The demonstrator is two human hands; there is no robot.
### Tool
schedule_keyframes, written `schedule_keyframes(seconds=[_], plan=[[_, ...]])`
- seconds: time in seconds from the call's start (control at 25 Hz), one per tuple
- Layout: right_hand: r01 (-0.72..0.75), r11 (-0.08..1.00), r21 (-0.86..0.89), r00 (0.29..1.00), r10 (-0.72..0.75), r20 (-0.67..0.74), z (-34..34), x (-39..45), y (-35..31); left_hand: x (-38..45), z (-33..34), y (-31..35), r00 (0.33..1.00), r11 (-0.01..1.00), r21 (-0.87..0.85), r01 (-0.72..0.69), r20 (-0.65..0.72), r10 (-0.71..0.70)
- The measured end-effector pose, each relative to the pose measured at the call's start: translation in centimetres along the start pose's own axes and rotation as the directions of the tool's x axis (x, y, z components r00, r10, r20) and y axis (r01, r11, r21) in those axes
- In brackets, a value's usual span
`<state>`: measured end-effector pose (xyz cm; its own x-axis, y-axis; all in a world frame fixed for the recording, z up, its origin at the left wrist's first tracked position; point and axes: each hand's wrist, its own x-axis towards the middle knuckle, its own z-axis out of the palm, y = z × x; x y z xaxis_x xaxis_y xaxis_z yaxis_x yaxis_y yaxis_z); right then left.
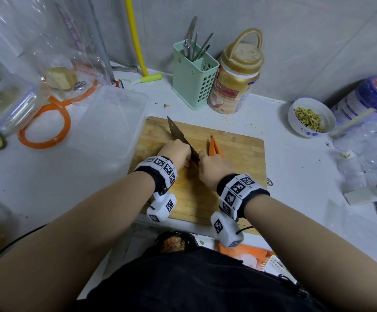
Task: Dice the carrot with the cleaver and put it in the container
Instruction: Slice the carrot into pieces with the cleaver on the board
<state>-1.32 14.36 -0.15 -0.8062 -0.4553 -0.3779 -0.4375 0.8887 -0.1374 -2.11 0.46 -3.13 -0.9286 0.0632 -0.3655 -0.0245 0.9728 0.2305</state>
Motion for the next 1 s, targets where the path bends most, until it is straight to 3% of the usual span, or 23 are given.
schedule_keyframes(seconds=[0.56,0.84,1.0], plan=[[0.004,0.997,0.081,1.000,-0.004,0.000,0.3,0.3,-0.7,-0.8,0.9,-0.7,0.995,0.998,-0.026,-0.057,-0.080,0.054],[-0.065,0.976,0.206,0.998,0.066,0.000,-0.4,0.1,-0.1,-2.1,1.5,-1.4,0.983,0.993,0.001,-0.116,-0.141,0.115],[-0.034,0.984,0.175,0.998,0.041,-0.039,-0.4,-1.0,-0.1,-1.7,1.7,-1.2,0.987,0.997,-0.011,-0.082,-0.143,0.080]])
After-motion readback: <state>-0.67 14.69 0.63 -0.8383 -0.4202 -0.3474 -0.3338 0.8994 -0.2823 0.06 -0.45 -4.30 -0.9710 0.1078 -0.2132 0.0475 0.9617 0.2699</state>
